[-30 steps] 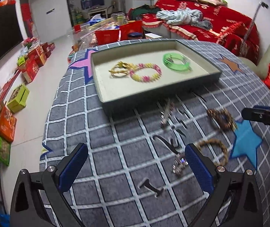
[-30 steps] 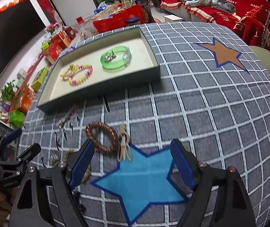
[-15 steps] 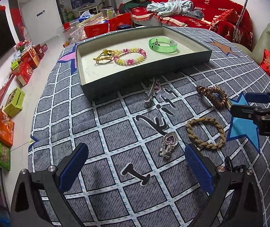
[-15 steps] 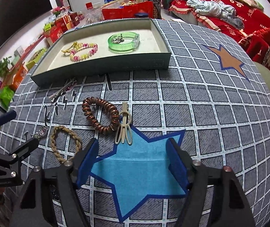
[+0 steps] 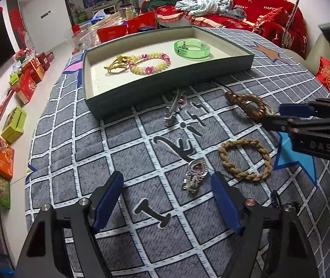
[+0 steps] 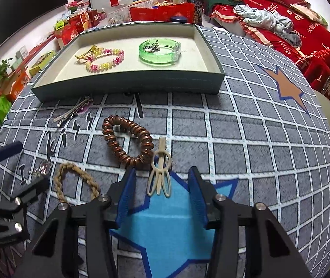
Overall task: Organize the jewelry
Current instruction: 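Grasp the silver pendant with the left tool while the right tool grasps the cream hair claw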
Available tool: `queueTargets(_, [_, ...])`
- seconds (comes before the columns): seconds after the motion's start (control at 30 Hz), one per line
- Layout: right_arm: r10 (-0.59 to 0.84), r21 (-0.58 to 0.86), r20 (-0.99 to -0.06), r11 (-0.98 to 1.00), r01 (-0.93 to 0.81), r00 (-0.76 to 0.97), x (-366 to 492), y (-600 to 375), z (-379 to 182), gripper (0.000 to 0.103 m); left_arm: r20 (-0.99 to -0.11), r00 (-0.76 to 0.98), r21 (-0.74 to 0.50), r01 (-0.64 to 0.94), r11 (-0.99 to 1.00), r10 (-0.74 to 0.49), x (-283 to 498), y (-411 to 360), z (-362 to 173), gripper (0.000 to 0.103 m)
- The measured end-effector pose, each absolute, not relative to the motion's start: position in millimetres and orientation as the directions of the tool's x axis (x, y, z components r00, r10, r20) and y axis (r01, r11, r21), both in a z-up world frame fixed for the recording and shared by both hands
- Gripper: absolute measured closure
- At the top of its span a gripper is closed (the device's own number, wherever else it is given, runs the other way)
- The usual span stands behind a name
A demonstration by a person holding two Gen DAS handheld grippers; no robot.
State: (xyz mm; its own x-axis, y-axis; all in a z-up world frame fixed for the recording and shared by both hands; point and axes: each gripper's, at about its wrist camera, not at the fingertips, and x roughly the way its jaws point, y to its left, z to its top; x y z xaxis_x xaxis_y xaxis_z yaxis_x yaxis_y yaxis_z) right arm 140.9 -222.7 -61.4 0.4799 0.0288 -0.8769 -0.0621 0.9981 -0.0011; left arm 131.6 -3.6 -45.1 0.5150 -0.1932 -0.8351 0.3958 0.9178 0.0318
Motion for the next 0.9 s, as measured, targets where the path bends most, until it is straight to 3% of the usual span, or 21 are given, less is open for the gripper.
queueTargets(0.1, [0.032,0.003,-0.878,0.998,-0.061,0.478,145,-221,-61,0.070,-0.835,0.512,0.029,0.404,0.914,-0.200,131,-6,-45,0.019])
queueTargets(0.17, [0.031,0.003,-0.879,0.998,-0.060,0.476,147,-220,-60,0.081,-0.834,0.506,0.013,0.416,0.909,-0.220,130,-7,-44,0.031])
queueTargets(0.23, [0.025,-0.003,-0.878,0.998,-0.059,0.477,147,-219,-60,0.082,-0.836,0.498,0.003,0.424,0.906,-0.231,130,-9,-43,0.038])
queueTargets(0.33, [0.027,0.001,-0.876,0.998,-0.055,0.481,145,-220,-60,0.083,-0.831,0.502,0.005,0.438,0.899,-0.240,128,-11,-42,0.060])
queueTargets(0.43, [0.038,0.018,-0.876,0.999,-0.046,0.481,144,-222,-59,0.083,-0.827,0.505,0.010,0.451,0.893,-0.246,126,-12,-41,0.069])
queueTargets(0.9, [0.104,0.104,-0.853,0.994,-0.028,0.511,133,-238,-38,0.083,-0.830,0.466,-0.125,0.380,0.916,-0.307,133,18,-36,0.069])
